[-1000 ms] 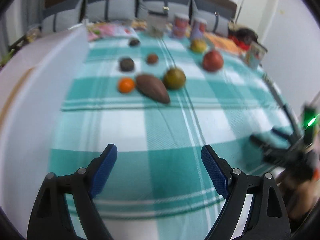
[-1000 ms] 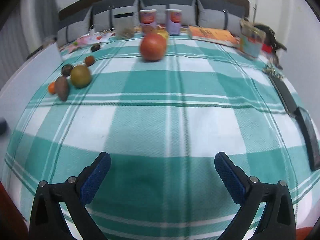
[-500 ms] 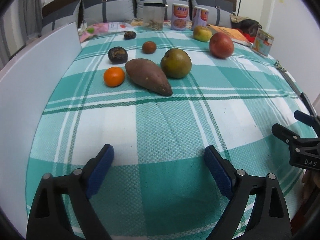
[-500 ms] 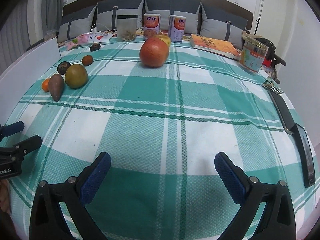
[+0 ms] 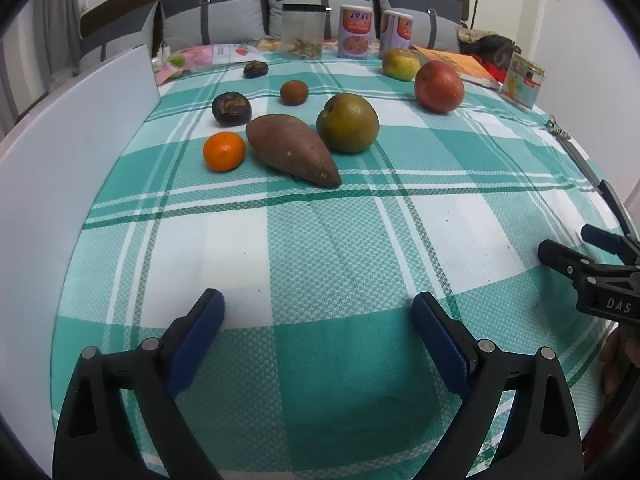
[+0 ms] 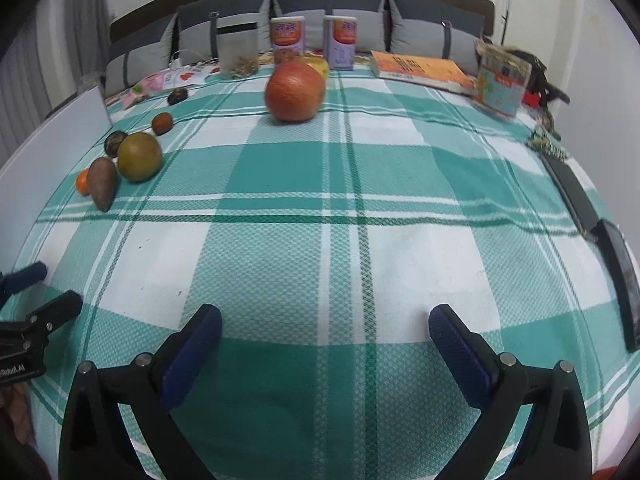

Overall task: Organize fruits
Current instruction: 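Move both open tools back over the remaining fruits, then grasp the second sweet potato with the left tool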

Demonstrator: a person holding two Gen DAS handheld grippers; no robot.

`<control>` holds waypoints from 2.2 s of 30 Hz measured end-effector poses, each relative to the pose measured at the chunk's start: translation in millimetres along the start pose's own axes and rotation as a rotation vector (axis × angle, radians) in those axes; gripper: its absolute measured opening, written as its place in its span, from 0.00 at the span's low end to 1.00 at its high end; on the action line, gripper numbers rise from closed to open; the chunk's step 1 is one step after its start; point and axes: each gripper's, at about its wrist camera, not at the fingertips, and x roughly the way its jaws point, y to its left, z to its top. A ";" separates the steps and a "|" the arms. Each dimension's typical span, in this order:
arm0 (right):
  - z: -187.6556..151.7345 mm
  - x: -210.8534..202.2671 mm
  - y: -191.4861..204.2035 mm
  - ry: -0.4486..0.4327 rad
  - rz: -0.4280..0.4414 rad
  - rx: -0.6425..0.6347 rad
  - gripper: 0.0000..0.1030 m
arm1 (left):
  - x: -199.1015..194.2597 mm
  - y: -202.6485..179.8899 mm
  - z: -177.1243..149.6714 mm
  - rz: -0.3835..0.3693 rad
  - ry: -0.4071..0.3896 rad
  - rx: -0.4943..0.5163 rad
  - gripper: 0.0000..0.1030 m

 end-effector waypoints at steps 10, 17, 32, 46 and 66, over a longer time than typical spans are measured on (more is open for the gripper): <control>0.5 3.1 0.7 0.014 0.005 -0.003 1.00 | -1.4 1.6 0.7 -0.008 0.004 -0.011 0.93; -0.6 -2.8 6.1 -0.003 0.083 -0.023 1.00 | -3.5 33.5 27.8 -0.080 0.033 -0.164 0.93; -3.7 -2.7 17.6 -0.008 0.070 -0.055 1.00 | 61.2 49.0 98.2 -0.097 0.113 -0.347 0.58; -1.8 1.9 14.4 0.009 0.076 -0.030 1.00 | 23.2 41.8 59.1 -0.318 0.350 -0.062 0.48; -3.3 3.1 15.7 0.016 0.060 -0.038 1.00 | 3.5 27.0 27.2 -0.063 0.232 -0.042 0.43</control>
